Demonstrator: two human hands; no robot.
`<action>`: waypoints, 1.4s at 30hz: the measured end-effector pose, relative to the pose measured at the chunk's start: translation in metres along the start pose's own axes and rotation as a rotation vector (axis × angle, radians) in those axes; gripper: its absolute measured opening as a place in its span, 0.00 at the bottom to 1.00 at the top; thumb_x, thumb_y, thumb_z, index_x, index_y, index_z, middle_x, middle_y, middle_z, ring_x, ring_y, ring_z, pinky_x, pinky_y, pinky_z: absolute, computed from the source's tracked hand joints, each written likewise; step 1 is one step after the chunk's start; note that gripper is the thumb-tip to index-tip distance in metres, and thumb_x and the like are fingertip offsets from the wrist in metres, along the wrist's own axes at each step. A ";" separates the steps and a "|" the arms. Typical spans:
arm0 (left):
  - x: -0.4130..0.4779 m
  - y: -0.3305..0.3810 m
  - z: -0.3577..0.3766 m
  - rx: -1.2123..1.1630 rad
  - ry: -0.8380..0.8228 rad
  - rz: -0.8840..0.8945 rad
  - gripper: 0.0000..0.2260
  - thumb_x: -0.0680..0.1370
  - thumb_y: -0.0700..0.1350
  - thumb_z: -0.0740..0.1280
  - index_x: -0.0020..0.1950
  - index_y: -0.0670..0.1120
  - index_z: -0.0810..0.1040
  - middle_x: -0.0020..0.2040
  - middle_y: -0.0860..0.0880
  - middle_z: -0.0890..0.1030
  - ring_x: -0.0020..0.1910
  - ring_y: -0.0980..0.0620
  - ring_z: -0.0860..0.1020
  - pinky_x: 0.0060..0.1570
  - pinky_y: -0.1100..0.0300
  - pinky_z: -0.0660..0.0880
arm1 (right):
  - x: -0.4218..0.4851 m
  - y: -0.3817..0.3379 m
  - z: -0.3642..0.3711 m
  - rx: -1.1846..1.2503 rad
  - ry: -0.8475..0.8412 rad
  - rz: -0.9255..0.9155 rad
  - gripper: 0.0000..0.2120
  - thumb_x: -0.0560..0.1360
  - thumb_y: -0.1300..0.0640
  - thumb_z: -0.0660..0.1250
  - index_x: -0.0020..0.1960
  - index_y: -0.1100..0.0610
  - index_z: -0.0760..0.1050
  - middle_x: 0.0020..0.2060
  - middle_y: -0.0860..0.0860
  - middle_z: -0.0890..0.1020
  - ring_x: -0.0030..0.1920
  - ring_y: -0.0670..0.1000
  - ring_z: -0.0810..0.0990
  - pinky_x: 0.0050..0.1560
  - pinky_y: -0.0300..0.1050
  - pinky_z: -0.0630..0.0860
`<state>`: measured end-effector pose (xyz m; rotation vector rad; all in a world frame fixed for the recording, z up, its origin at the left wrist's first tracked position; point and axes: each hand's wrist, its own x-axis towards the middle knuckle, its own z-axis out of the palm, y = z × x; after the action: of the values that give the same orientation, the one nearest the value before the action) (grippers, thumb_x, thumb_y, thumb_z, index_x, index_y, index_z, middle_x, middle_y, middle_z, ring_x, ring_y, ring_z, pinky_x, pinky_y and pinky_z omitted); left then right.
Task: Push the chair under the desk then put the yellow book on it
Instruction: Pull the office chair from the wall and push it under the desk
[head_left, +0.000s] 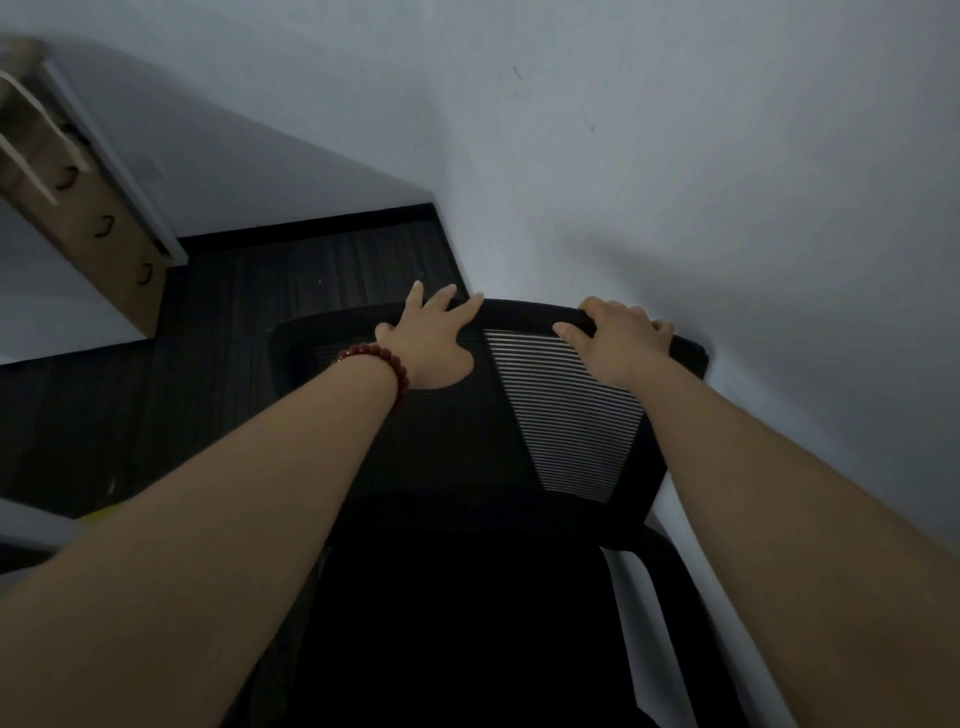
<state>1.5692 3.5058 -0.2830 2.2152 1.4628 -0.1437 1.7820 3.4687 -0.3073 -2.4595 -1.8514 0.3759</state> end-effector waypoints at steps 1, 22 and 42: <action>0.001 0.004 0.002 0.002 0.006 0.014 0.35 0.76 0.43 0.62 0.77 0.59 0.47 0.79 0.52 0.45 0.77 0.45 0.38 0.70 0.33 0.46 | -0.004 0.004 -0.001 -0.002 -0.002 0.021 0.25 0.78 0.35 0.49 0.65 0.50 0.68 0.60 0.54 0.75 0.61 0.58 0.70 0.63 0.58 0.61; -0.027 0.089 0.050 -0.151 0.132 -0.026 0.27 0.78 0.58 0.61 0.76 0.54 0.59 0.78 0.45 0.49 0.76 0.42 0.37 0.72 0.37 0.45 | -0.087 0.045 0.002 0.010 0.012 0.151 0.25 0.79 0.38 0.48 0.64 0.55 0.67 0.60 0.56 0.74 0.62 0.58 0.70 0.64 0.61 0.61; -0.061 0.181 0.110 -0.725 0.231 -0.240 0.44 0.64 0.64 0.74 0.74 0.57 0.56 0.76 0.44 0.31 0.68 0.34 0.68 0.65 0.48 0.71 | -0.184 0.080 0.010 0.093 0.008 0.519 0.24 0.80 0.40 0.48 0.66 0.56 0.65 0.66 0.59 0.70 0.66 0.60 0.66 0.66 0.63 0.58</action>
<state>1.7231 3.3485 -0.2992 1.5015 1.5705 0.5049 1.8080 3.2696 -0.2998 -2.8358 -1.1345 0.4527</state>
